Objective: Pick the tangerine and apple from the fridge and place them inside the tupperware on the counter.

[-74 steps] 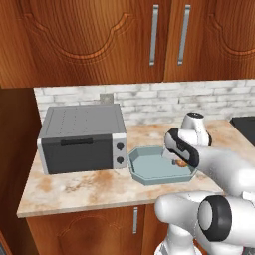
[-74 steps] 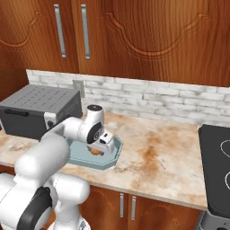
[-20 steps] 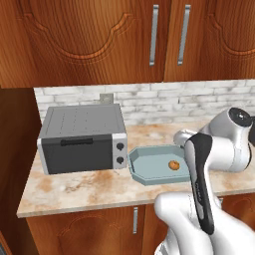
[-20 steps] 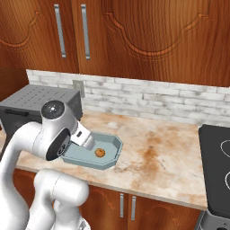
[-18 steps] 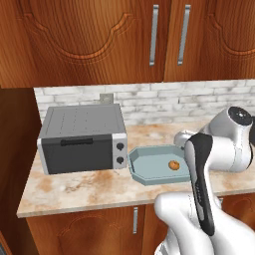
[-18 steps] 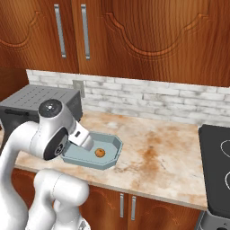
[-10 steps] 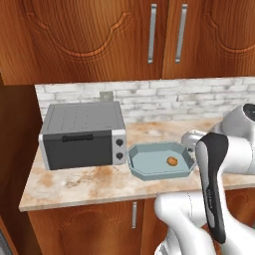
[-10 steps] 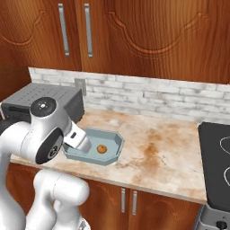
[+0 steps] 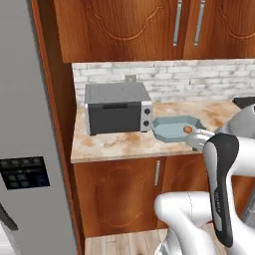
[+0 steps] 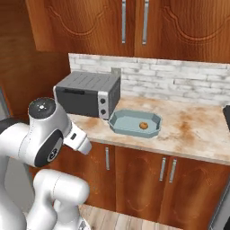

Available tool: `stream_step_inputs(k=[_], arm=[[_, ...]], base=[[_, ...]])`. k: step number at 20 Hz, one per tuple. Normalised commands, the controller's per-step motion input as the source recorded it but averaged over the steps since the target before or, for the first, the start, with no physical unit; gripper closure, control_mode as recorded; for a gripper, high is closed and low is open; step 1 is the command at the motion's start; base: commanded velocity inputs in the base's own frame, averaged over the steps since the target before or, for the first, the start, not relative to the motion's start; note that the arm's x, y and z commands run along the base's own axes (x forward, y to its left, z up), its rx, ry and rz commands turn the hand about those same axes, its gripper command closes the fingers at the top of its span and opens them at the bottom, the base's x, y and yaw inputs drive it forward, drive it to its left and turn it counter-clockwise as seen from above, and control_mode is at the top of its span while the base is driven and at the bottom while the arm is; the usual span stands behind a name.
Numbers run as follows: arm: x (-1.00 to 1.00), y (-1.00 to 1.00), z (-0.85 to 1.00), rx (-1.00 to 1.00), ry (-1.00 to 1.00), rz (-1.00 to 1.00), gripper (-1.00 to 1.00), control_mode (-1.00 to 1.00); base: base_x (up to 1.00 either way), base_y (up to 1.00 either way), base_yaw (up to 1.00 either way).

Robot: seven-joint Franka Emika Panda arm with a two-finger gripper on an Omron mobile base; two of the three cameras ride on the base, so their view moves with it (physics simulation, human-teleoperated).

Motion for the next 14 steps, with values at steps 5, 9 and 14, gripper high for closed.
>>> stream_step_inputs(k=[5,9,14], arm=[[0.0,0.0,0.0,0.0,0.0,0.0,-1.0,1.0],[0.0,0.0,0.0,0.0,0.0,0.0,-1.0,1.0],[0.0,0.0,0.0,0.0,0.0,0.0,-1.0,1.0]], base=[[-0.08,1.0,0.19],[-0.04,1.0,0.27],[-0.15,0.92,0.43]])
